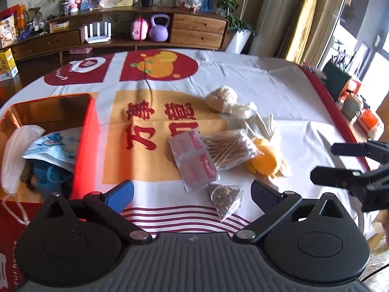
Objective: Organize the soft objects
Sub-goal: 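Close the left tool on the small tea bag while the right tool grasps the yellow rubber duck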
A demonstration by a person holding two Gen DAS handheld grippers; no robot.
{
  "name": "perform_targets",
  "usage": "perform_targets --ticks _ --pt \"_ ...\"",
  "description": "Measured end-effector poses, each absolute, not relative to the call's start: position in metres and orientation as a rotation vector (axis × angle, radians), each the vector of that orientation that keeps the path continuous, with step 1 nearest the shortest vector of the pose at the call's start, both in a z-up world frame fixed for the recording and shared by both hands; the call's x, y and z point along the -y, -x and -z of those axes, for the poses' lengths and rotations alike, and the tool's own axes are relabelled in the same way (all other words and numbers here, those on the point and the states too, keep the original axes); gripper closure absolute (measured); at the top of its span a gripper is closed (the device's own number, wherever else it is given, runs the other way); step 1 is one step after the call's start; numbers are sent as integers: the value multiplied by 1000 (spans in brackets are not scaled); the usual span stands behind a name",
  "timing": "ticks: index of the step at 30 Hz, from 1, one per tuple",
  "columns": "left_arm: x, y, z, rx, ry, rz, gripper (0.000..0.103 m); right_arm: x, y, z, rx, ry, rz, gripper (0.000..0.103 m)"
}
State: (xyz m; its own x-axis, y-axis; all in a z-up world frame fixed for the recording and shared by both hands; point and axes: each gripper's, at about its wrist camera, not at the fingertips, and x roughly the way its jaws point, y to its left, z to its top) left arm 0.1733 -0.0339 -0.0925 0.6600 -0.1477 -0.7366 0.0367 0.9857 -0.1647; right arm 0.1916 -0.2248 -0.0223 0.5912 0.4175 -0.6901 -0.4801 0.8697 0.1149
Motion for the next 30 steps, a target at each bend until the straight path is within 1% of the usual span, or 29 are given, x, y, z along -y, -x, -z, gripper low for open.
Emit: perform_targets --ticks 7,12,14,19,30 --pt "52 -183 115 -882 123 131 0 216 -204 32 -797 104 -572 26" --pt "67 -186 128 -891 87 161 0 201 -213 40 -817 127 -624 33" --pt "70 -188 132 -898 95 166 0 197 -219 44 -826 136 -619 39" --pt "74 -193 139 -899 99 169 0 193 -230 55 -851 143 -616 47" --pt "75 -203 154 -916 81 158 0 189 -237 69 -880 202 -570 48"
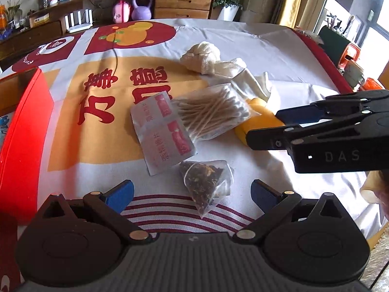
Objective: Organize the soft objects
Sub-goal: 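Close the left tool on the small tea bag while the right tool grasps the yellow rubber duck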
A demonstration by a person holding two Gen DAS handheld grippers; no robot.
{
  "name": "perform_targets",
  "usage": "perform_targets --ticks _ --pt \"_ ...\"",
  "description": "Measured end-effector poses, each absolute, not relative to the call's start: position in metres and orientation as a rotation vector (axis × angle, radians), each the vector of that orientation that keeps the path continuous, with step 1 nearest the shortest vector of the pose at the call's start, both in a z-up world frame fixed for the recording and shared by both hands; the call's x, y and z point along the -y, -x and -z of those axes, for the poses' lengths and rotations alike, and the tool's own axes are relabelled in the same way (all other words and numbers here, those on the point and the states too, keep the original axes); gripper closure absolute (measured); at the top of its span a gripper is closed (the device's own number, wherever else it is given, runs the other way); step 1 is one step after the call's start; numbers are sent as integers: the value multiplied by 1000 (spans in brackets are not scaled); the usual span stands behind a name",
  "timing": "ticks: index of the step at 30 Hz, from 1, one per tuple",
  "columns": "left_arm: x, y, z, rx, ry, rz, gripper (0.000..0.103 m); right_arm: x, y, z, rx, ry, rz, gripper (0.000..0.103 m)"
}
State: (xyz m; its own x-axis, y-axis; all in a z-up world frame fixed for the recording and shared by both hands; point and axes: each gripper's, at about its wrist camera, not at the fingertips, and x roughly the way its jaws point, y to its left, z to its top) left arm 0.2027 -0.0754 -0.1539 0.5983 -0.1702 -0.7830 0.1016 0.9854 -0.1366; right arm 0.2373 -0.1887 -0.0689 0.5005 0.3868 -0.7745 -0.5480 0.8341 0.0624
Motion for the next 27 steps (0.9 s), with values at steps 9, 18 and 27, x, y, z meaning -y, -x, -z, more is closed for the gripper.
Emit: perform_targets --ticks 9,18,27 --pt "85 -200 154 -895 -2 149 13 192 -241 74 -883 198 -531 54" --pt "92 -195 148 -887 -16 171 64 193 -238 72 -859 209 -494 80" --pt "93 -190 137 -865 -32 189 83 198 -229 60 -824 164 -472 91"
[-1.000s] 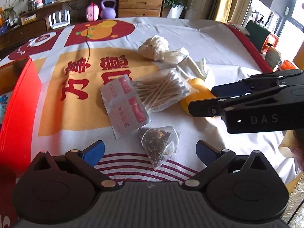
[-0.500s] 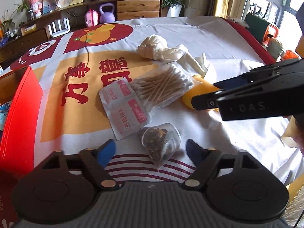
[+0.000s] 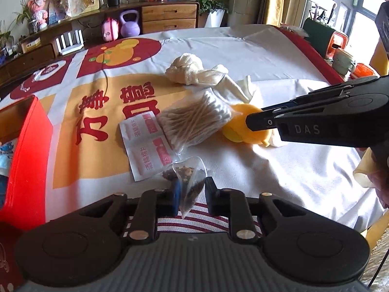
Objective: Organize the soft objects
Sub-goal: 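Close the left tool on the small tea bag while the right tool grasps the yellow rubber duck, then lift the tea bag with the left tool while the right tool carries the duck toward the tin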
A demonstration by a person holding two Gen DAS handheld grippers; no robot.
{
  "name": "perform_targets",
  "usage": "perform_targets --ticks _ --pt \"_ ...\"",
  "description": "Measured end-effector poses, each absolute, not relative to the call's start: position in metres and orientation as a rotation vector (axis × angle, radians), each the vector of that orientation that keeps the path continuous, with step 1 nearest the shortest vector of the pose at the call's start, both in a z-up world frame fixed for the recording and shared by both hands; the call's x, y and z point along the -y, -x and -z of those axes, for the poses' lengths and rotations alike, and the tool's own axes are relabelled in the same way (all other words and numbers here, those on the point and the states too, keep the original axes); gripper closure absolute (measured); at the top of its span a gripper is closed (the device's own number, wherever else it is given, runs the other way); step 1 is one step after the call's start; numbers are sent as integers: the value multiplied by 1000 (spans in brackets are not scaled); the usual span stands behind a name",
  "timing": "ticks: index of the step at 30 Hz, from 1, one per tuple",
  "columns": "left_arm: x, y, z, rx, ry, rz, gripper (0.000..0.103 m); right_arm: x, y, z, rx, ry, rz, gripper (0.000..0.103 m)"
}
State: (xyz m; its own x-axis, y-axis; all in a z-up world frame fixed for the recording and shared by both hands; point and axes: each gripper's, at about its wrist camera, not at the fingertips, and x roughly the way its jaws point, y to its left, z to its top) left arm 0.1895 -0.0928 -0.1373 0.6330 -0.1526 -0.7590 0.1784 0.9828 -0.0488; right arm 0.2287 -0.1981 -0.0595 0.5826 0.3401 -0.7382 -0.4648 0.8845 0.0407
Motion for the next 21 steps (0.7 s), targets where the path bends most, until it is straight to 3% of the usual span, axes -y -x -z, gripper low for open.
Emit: perform_targets --ticks 21 --pt "61 -174 96 -816 69 180 84 232 -214 -6 -770 -125 -488 93"
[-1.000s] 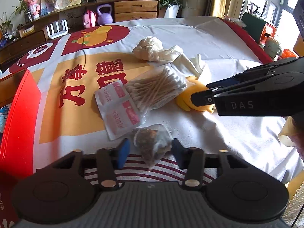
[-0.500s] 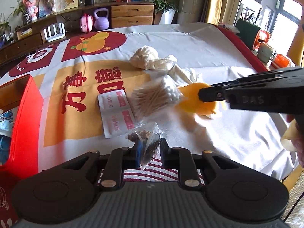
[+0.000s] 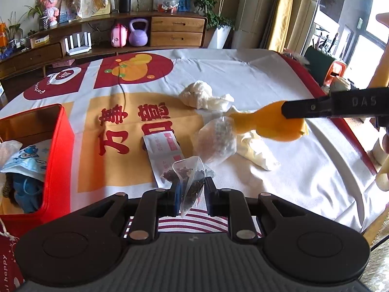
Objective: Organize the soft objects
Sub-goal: 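Lift the tea bag with the left tool while the right tool carries the duck toward the tin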
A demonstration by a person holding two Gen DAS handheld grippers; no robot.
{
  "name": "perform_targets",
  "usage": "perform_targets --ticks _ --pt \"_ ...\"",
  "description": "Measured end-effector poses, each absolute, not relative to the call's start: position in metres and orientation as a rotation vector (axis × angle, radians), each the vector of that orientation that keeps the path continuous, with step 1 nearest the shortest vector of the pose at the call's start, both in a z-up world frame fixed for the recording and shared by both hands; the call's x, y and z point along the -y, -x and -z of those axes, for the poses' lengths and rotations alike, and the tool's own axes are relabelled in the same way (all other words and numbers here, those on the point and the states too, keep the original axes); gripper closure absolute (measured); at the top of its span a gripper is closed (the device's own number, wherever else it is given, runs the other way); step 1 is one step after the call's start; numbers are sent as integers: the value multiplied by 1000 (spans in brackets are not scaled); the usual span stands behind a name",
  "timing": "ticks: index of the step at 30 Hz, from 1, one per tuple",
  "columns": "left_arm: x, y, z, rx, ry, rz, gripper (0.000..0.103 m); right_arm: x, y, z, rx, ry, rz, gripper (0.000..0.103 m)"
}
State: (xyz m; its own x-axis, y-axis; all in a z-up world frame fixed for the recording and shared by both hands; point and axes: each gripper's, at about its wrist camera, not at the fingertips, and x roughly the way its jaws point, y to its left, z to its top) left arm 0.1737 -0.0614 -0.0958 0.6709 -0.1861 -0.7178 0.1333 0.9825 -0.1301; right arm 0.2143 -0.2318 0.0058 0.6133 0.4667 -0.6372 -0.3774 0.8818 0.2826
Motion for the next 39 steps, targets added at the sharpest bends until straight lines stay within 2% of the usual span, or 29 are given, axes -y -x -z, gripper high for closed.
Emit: perform_targets --ticks 17,39 --pt "19 -159 56 -793 100 154 84 178 -199 -44 -707 -93 -600 93" --pt "-121 -154 28 -759 169 -84 83 31 -204 -48 -701 12 -782 93"
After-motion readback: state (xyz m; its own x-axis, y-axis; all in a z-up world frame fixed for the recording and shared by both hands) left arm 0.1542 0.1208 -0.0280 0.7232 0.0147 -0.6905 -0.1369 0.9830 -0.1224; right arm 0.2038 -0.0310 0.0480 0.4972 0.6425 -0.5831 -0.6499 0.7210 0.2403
